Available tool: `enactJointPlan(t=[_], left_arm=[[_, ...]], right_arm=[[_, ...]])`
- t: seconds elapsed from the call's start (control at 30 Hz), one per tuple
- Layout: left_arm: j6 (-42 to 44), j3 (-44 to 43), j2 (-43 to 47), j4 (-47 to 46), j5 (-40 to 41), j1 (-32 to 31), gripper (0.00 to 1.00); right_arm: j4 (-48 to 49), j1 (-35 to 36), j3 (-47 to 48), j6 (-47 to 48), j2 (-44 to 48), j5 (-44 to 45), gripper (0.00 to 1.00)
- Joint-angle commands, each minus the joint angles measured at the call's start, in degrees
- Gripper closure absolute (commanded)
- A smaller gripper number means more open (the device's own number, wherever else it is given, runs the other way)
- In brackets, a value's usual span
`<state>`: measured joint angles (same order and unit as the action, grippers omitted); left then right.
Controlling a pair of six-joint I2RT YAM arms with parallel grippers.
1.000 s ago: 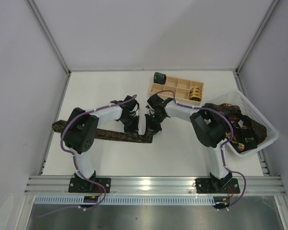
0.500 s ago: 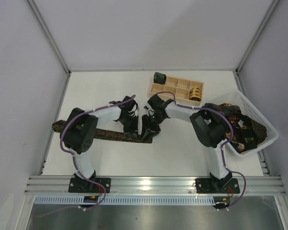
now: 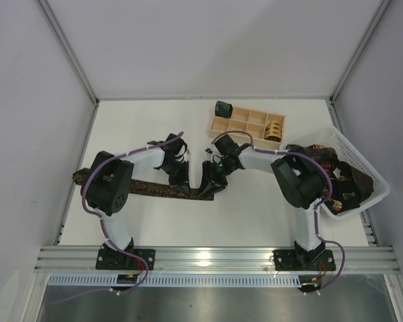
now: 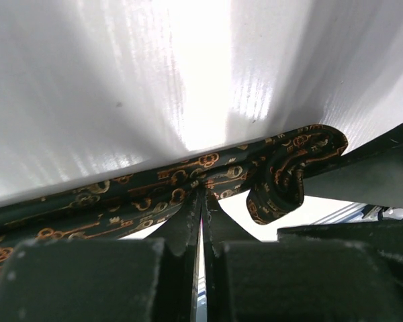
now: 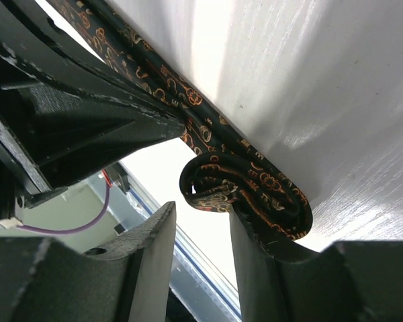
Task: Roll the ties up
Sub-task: Roll the tie
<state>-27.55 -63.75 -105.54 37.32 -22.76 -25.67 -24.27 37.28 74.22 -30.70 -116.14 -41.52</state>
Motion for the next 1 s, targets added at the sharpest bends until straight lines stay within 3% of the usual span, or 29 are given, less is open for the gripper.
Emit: enactJointPlan(t=[0.0,0.27,0.4,0.47,0.97], left_arm=[[-0.13,-1.11,2.88,1.00,0.00,0.97,0.96],[-0.31,-4.28,5.07,3.02,-0.70,1.94,0.96],[-1.80,-4.90,6.31,1.89,-4.12,1.94,0.96],[-2.59,-4.98,6.48,1.00,-5.44,1.85,0.96],[-3.83,-1.91,-0.02,-4.97,-9.41,-0.78,0.96]], right_arm=[[4.14,-0.71,-1.09,-1.11,2.67,-2.42,0.58],[6.52,-1.51,-0.74,-2.44,0.12,-3.66,0.77],[5.29,-1.42,0.14,-2.52,-1.98,-3.04,0.96],[4.59,-1.07,0.75,-2.35,-3.30,-2.78,0.99],[3.36,-0.89,1.46,-3.49,-1.64,-2.16,0.99]])
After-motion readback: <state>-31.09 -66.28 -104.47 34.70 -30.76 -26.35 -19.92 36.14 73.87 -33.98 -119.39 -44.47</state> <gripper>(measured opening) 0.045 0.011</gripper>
